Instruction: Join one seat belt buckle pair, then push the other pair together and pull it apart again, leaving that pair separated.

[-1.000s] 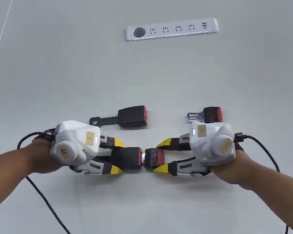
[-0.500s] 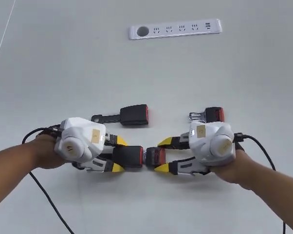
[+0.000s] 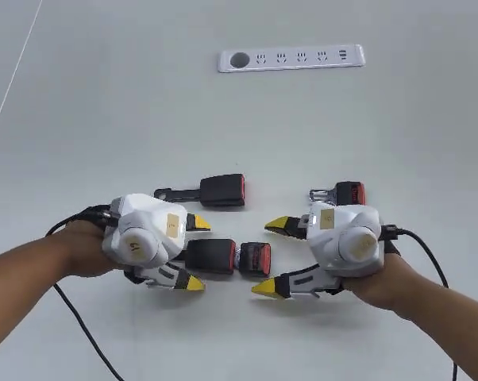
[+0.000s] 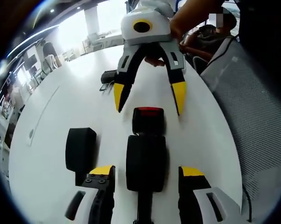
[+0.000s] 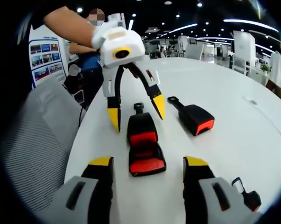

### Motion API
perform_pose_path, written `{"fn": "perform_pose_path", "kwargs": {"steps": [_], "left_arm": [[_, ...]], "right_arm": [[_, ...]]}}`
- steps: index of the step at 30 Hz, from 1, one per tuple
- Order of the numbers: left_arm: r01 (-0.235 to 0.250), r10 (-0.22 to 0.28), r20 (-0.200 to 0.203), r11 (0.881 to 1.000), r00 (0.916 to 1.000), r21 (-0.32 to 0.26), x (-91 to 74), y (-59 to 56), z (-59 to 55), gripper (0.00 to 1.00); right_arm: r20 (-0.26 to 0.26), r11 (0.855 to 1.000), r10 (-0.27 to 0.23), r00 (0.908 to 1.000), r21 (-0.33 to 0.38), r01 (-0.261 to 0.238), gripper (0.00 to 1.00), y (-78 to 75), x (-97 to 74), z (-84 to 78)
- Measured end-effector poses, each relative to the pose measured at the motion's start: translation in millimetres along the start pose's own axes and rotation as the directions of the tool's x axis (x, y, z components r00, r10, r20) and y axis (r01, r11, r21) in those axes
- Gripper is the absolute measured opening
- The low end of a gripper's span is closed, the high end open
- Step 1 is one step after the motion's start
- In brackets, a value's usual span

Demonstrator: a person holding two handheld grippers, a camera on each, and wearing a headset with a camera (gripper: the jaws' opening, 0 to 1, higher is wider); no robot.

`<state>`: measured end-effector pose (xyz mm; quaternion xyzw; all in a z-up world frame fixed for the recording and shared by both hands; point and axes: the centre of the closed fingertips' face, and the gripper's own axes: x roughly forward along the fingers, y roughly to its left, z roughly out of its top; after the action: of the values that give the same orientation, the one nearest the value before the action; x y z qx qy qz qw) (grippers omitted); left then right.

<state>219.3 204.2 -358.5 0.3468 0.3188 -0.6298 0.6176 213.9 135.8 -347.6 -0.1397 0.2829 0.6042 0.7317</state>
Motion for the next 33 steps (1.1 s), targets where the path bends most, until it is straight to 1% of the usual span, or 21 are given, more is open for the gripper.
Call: {"fn": "perform_pose_path", "kwargs": {"steps": [3, 7, 9, 12, 13, 17, 18, 19, 20, 21, 22, 25, 26, 29, 33], "left_arm": [[-0.024, 0.024, 0.016, 0.999, 0.9996, -0.04, -7.8, 3.5, 3.1, 0.57], [-0.058, 0.06, 0.028, 0.997, 0.9978, -0.055, -18.2, 10.2, 6.2, 0.58], [-0.077, 0.079, 0.032, 0.995, 0.9963, -0.058, -22.6, 14.9, 6.5, 0.59], [-0.1, 0.103, 0.031, 0.993, 0.9942, -0.067, -28.8, 23.2, 5.4, 0.59], [-0.103, 0.106, 0.032, 0.992, 0.9939, -0.068, -29.7, 24.7, 5.5, 0.59], [-0.133, 0.137, 0.04, 0.987, 0.9898, -0.09, -36.0, 40.3, 7.1, 0.63], [-0.155, 0.158, 0.035, 0.984, 0.9867, -0.086, -37.5, 47.4, 8.5, 0.66], [-0.164, 0.167, 0.035, 0.983, 0.9853, -0.088, -38.2, 51.8, 9.2, 0.72], [-0.173, 0.178, 0.04, 0.98, 0.9832, -0.101, -38.5, 59.1, 9.8, 0.76], [-0.173, 0.179, 0.046, 0.98, 0.9828, -0.102, -39.5, 62.6, 11.5, 0.78], [-0.177, 0.184, 0.057, 0.978, 0.9813, -0.107, -40.5, 68.1, 15.8, 0.78], [-0.195, 0.202, 0.063, 0.975, 0.9774, -0.103, -39.9, 82.1, 21.9, 0.76], [-0.196, 0.203, 0.062, 0.975, 0.9773, -0.103, -38.9, 85.8, 22.9, 0.76], [-0.19, 0.196, 0.064, 0.977, 0.9785, -0.098, -33.1, 96.0, 27.4, 0.76], [-0.18, 0.186, 0.057, 0.979, 0.9809, -0.097, -23.1, 104.5, 27.4, 0.75]], "right_arm": [[0.016, 0.999, -0.031, 0.9994, 0.012, 0.031, 0.61, -7.4, -10.4, 2.2], [0.026, 0.998, -0.067, 0.9974, 0.021, 0.066, 0.61, -19.1, -26.9, 1.8], [0.03, 0.996, -0.085, 0.9959, 0.035, 0.084, 0.62, -27.1, -37.8, -0.7], [0.021, 0.992, -0.117, 0.9929, 0.047, 0.116, 0.64, -41.7, -55.5, -8.9], [0.02, 0.992, -0.12, 0.9926, 0.049, 0.119, 0.65, -43.5, -57.9, -9.8], [-0.003, 0.986, -0.16, 0.9872, 0.053, 0.16, 0.65, -63.0, -79.5, -21.1], [-0.018, 0.983, -0.173, 0.9847, 0.054, 0.174, 0.65, -69.4, -85.5, -25.7], [-0.026, 0.982, -0.179, 0.9835, 0.053, 0.18, 0.65, -72.3, -88.7, -27.4], [-0.03, 0.981, -0.183, 0.9826, 0.053, 0.185, 0.65, -76.6, -93.2, -29.1], [-0.031, 0.981, -0.187, 0.9819, 0.054, 0.188, 0.65, -79.3, -96.4, -28.8], [-0.034, 0.98, -0.19, 0.9813, 0.057, 0.191, 0.65, -83.9, -100.3, -30.3], [-0.057, 0.978, -0.197, 0.9786, 0.052, 0.2, 0.66, -95.6, -107.9, -33.9], [-0.059, 0.978, -0.199, 0.9781, 0.051, 0.202, 0.66, -98.6, -109.5, -34.7], [-0.068, 0.977, -0.199, 0.9776, 0.066, 0.203, 0.66, -109.5, -113.3, -38.8], [-0.096, 0.979, -0.179, 0.9791, 0.077, 0.187, 0.68, -115.3, -111.8, -47.7]]}}
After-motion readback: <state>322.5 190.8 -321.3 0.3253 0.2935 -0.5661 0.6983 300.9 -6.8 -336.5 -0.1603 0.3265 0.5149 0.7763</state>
